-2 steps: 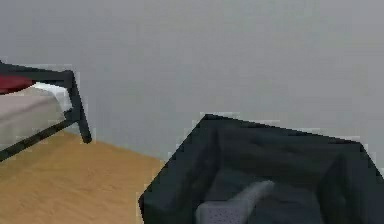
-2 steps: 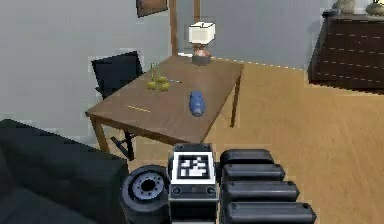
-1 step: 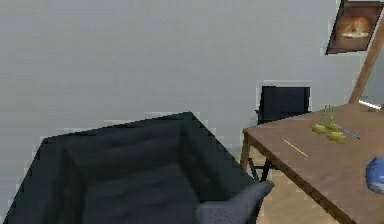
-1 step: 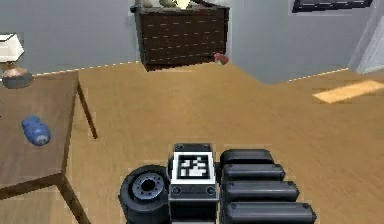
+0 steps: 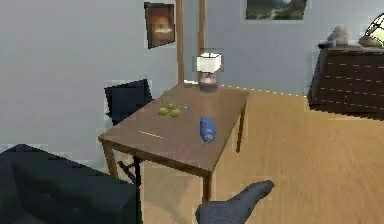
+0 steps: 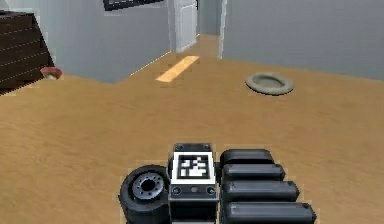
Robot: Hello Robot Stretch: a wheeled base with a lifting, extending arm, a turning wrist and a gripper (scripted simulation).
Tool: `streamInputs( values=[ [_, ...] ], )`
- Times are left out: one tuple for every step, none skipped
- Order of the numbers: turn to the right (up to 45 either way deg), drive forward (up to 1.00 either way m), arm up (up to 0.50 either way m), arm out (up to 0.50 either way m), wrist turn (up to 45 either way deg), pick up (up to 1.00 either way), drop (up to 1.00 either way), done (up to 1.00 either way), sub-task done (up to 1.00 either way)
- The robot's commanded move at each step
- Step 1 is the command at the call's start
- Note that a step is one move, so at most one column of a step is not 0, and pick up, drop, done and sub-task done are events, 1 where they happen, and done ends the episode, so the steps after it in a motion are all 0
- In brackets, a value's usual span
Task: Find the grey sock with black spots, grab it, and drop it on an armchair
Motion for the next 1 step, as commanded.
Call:
streamInputs(
  values=[
    [45.0, 0.0, 0.0, 0.0, 0.0, 0.0, 0.0, 0.0, 0.0]
  ],
)
